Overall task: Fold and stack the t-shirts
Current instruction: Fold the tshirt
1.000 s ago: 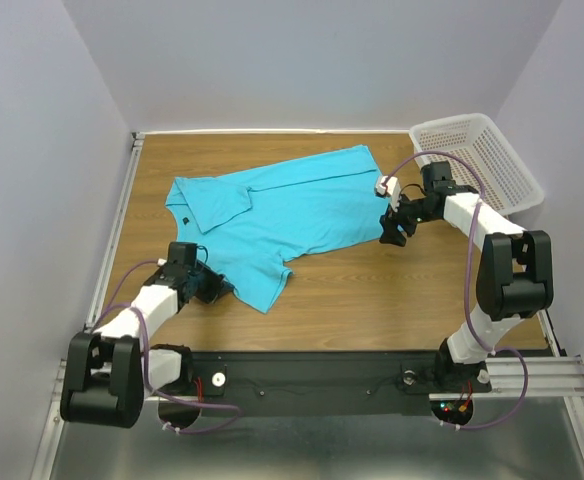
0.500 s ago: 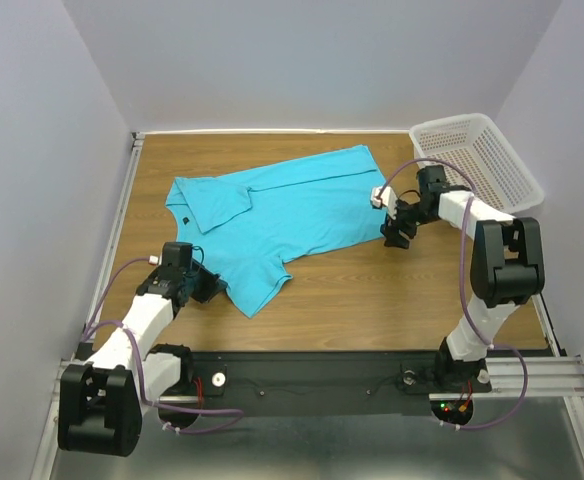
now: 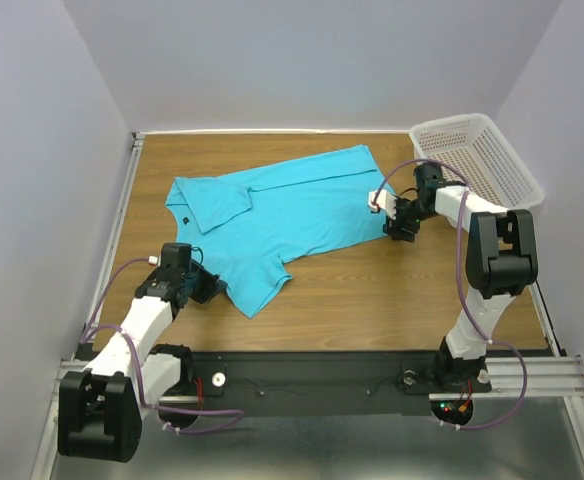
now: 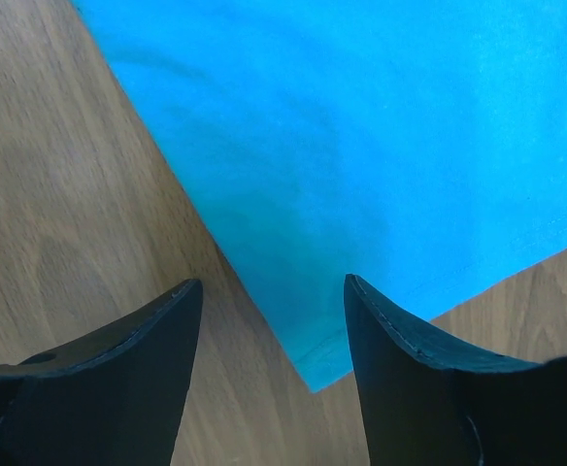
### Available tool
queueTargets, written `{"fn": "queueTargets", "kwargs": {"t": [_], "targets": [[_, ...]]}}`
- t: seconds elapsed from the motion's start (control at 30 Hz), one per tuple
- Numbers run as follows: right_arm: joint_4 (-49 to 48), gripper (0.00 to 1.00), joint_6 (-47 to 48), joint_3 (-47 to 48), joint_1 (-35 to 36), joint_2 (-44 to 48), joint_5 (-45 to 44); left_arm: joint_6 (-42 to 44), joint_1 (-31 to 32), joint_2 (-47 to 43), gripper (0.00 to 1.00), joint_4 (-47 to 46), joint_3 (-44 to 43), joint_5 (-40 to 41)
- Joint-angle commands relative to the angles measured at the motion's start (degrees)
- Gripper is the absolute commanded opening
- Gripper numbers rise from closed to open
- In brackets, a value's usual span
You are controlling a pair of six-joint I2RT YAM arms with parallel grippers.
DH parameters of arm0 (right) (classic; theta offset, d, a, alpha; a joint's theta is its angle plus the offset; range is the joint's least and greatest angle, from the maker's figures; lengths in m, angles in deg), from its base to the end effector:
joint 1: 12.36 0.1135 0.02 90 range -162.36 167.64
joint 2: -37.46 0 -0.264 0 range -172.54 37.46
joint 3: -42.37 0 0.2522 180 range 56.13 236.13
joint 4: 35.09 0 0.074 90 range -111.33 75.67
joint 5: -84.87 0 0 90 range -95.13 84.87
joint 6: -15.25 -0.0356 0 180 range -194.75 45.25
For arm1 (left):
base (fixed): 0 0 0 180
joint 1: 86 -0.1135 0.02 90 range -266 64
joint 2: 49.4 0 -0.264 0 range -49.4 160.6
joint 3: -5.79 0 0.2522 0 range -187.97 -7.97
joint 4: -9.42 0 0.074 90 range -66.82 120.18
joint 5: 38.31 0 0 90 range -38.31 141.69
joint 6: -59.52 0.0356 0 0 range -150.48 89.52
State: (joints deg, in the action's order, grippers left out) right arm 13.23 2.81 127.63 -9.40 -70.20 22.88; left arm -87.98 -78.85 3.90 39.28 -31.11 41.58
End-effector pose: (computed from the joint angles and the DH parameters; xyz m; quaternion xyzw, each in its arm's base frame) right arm 0.3667 0.0357 0.1694 -0.6491 0.7038 0.0913 0.2738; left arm 0.1774 -0.0285 0.1752 -0.3635 0.8506 -0.2675 0.2698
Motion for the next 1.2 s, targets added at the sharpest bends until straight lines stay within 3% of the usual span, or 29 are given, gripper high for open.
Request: {"fn": "queueTargets", "kwargs": {"t": [0.0,0.6,0.7,0.97,1.07,1.17], "targets": [[1.03,0.66,3.39,0.39,-1.38,1.13,-4.63,0.63,-0.04,-1.79,0.00,0.87,-0.60,-0.26],[5.33,0.53,22.45,1.79,-2.78,-3.26,-11.57,0.10,-0.04,-1.09,0.00,-1.59,1.43,-1.76],[6.47,0.46,23.77,2.15,-2.70,-4.14,-11.57,0.19,-0.04,-0.65,0.00,-1.86,1.16,-1.93],[9.03,0.08,23.43,3.55,-2.70,-5.29,-9.82,-0.07,-0.13,-1.09,0.00,-1.42,-0.15,-2.02],[9.11,0.01,22.11,4.52,-2.70,-4.23,-8.07,-0.51,-0.13,-2.05,0.00,-0.46,-1.12,-2.02],[9.29,0.01,19.57,6.97,-4.72,-2.74,-5.78,-1.56,-0.48,-3.28,0.00,0.95,-2.17,-1.93]]}}
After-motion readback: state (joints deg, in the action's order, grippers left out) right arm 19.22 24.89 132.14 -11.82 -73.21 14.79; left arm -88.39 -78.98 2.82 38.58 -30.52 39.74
